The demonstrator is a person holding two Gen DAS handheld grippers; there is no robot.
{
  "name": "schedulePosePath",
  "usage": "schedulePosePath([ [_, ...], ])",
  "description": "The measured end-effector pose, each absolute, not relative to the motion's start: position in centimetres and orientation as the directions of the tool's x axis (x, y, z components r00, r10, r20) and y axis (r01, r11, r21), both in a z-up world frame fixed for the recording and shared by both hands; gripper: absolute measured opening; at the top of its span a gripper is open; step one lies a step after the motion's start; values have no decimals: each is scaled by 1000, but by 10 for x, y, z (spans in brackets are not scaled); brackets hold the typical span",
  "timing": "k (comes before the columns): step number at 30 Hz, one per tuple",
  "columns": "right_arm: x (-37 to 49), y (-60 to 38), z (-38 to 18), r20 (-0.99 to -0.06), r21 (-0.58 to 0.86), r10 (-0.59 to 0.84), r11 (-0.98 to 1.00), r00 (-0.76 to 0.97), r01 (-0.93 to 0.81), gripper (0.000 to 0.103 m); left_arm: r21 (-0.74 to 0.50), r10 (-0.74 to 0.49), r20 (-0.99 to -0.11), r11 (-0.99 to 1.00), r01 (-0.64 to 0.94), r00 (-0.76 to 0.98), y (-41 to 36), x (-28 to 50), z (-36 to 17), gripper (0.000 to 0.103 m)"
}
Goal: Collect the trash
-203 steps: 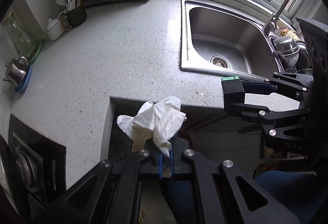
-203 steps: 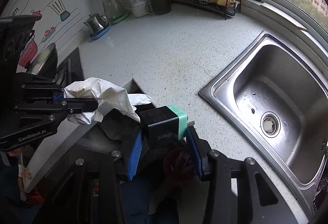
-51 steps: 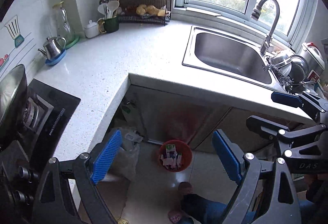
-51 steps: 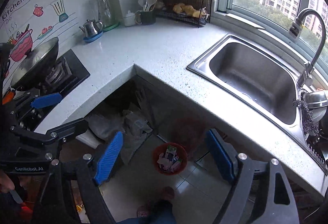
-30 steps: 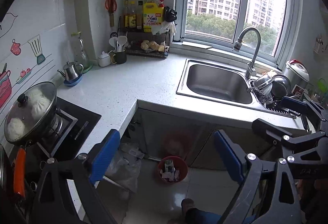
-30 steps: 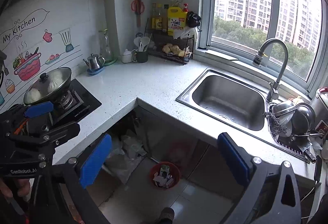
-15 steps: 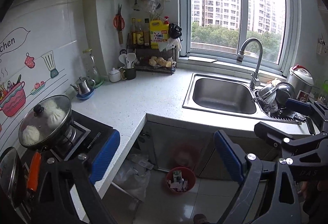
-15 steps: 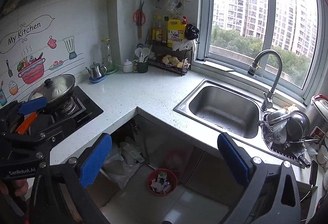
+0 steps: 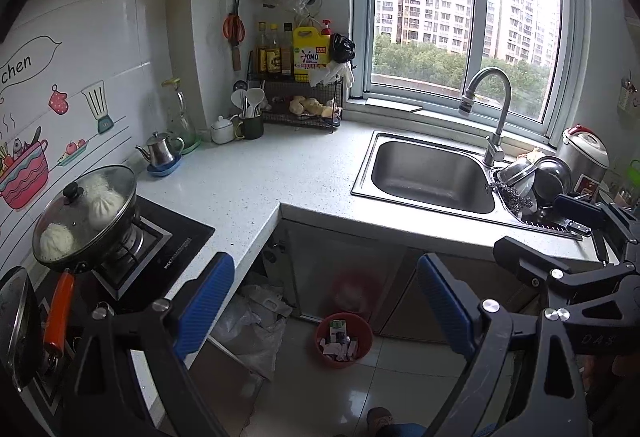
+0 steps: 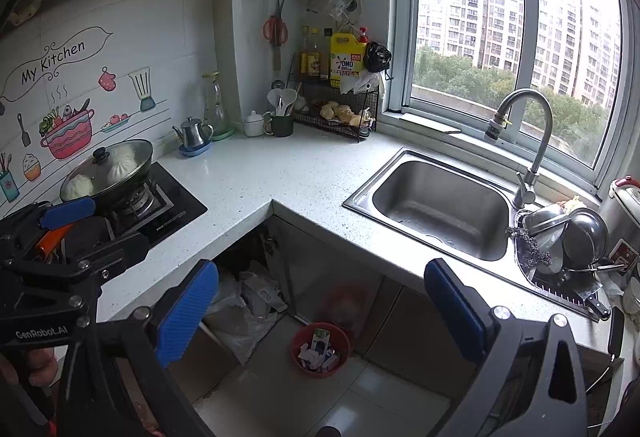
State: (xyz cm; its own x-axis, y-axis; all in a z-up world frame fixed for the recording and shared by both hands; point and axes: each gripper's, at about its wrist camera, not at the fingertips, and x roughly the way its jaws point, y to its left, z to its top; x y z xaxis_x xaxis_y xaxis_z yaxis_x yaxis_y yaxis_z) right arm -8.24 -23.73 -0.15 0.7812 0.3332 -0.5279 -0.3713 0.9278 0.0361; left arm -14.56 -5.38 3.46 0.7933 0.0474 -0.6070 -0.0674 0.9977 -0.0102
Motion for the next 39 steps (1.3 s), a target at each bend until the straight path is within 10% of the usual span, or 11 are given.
schedulePosePath([
  [39, -88, -231, -7, -558, 46, 323, 931, 764, -361, 103, -33, 46, -637, 996, -87, 769, -56, -151, 24, 92],
])
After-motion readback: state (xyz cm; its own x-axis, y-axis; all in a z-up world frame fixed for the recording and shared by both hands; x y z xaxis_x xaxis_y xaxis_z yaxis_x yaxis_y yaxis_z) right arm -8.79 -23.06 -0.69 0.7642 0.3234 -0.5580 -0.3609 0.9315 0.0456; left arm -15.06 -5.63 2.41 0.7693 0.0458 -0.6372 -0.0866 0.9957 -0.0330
